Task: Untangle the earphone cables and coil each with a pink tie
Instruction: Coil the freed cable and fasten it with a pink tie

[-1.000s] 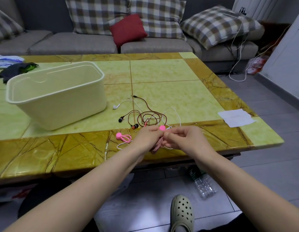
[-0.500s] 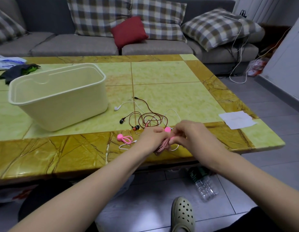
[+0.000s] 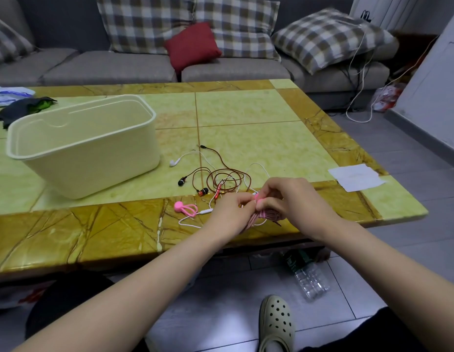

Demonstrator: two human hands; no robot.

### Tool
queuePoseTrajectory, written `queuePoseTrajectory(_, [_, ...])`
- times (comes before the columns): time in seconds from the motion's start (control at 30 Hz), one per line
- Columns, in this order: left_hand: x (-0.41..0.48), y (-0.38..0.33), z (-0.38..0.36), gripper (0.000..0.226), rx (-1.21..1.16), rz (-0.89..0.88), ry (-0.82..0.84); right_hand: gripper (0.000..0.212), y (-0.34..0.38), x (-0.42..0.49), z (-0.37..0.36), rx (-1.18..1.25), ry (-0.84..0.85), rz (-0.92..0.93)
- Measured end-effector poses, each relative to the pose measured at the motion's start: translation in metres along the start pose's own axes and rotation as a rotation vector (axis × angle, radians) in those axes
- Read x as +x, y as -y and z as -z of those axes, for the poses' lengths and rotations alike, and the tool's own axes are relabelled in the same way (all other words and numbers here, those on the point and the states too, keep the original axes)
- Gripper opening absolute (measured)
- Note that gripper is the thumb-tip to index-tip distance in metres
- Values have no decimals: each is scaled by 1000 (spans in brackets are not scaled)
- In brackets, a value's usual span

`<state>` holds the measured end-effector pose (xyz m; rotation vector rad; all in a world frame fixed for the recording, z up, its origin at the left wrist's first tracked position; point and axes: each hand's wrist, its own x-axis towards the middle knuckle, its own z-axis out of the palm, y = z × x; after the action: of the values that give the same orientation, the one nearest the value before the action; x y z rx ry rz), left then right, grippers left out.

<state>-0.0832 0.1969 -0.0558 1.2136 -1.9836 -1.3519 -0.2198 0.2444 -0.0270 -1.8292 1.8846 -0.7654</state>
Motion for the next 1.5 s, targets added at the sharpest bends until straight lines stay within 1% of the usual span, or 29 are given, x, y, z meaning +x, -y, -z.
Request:
queuePoseTrajectory(0.17, [-1,0,-1,31,-13,-23,-8,8,-1,-4,-1,17,-76,16])
queuePoseTrajectory(0.23, [-2,-1,2,34,-8,-32,5,10,0,-5,-2,29,-97,27])
queuePoseTrajectory(0.4, [-9,-6,14,40,-37,-51,117,16,1,-8,-4,70,-145,24])
queuePoseTrajectory(0.53, [-12,-12,25,39,-72,-55,200,13,4,-10,-4,51,-157,-8])
queuePoseTrajectory(0.6, [-13,-11,30,40,-66,-50,219,14,5,-9,-5,93,-150,-14])
queuePoseTrajectory(0.67, [-14,-12,33,36,-76,-47,240,15,5,-7,-6,155,-167,-20])
queuePoseTrajectory(0.77, [-14,-14,35,18,-47,-42,238,15,6,-5,-7,240,-189,-57])
queuePoseTrajectory(0.8, [-14,-15,35,15,-32,-30,228,16,6,-4,-7,272,-177,-73])
queuePoseTrajectory(0.87, [-13,-16,36,13,-1,-12,228,19,6,-5,-6,304,-124,-99])
queuePoseTrajectory(0.93, [-14,-15,36,13,34,-3,256,13,5,-5,-6,288,-68,-114])
queuePoseTrajectory(1.03, [-14,-14,35,12,71,14,283,11,4,-9,-10,281,-49,-113])
queuePoseTrajectory(1.13, [-11,-14,34,6,44,24,263,10,4,-13,-13,282,-109,-105])
queuePoseTrajectory(1.23, [-9,-13,32,4,-23,3,190,12,4,-14,-14,313,-176,-93])
queuePoseTrajectory(1.37, [-8,-11,28,5,-29,-20,64,10,7,-14,-14,331,-181,-55])
queuePoseTrajectory(1.43, [-9,-12,27,6,-31,-24,44,11,8,-16,-15,311,-183,-49])
queuePoseTrajectory(1.5, [-10,-12,25,6,-32,-26,30,14,7,-17,-18,262,-237,-56])
